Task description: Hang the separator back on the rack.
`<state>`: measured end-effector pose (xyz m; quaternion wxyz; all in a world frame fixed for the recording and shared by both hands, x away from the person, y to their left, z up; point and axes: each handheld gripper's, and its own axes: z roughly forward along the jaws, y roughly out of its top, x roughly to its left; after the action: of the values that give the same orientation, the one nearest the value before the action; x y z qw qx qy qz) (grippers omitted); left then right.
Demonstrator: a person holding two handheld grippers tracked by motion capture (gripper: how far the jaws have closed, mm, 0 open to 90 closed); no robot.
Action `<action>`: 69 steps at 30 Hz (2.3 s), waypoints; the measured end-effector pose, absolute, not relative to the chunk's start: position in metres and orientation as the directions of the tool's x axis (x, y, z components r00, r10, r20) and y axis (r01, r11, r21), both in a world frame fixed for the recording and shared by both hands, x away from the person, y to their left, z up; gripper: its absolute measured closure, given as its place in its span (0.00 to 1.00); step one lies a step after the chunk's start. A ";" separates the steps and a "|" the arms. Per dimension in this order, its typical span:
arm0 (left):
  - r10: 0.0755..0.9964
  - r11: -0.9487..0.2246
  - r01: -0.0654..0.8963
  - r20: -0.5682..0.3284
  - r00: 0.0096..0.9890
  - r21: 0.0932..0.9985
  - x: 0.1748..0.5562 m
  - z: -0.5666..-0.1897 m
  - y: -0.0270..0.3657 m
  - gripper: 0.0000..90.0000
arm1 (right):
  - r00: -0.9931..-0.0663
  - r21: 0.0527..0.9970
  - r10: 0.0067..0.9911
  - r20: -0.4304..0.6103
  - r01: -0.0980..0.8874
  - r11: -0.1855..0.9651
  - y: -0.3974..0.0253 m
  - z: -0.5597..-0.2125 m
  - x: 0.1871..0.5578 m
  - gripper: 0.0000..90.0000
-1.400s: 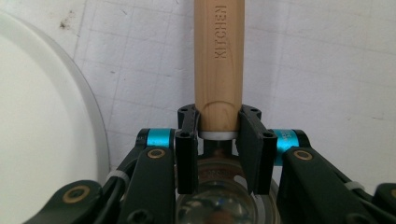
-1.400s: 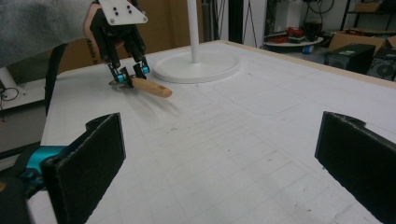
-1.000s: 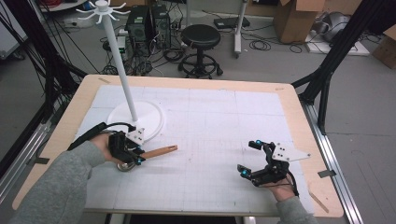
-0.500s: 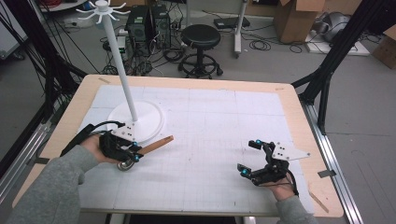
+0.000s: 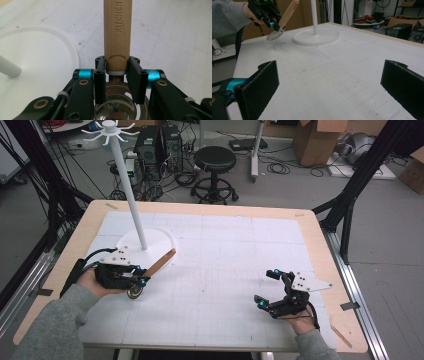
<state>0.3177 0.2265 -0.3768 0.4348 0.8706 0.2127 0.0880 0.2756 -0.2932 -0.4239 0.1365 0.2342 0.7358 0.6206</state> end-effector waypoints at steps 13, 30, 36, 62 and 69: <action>0.544 -0.330 0.288 -0.068 0.836 0.899 0.310 -0.370 0.236 0.77 | -0.855 0.975 0.513 0.082 0.175 0.135 -0.291 -0.424 0.275 0.01; 0.632 -0.186 0.272 -0.097 0.769 0.944 0.299 -0.370 0.254 0.77 | -0.854 0.976 0.515 0.079 0.173 0.136 -0.291 -0.424 0.275 0.01; 0.648 -0.138 0.253 -0.106 0.754 0.958 0.296 -0.363 0.263 0.77 | -0.855 0.975 0.513 0.077 0.171 0.140 -0.290 -0.424 0.275 0.01; 0.749 -0.064 0.202 -0.086 0.657 0.977 0.291 -0.333 0.295 0.77 | -0.856 0.975 0.512 0.075 0.171 0.143 -0.289 -0.424 0.275 0.01; 0.761 -0.043 0.197 -0.095 0.642 0.980 0.291 -0.331 0.298 0.77 | -0.859 0.974 0.506 0.071 0.169 0.149 -0.288 -0.424 0.275 0.01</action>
<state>0.2910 0.2983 -0.3307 0.5960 0.6824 0.3509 0.2367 0.2753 -0.2879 -0.4242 0.1380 0.2265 0.7453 0.6116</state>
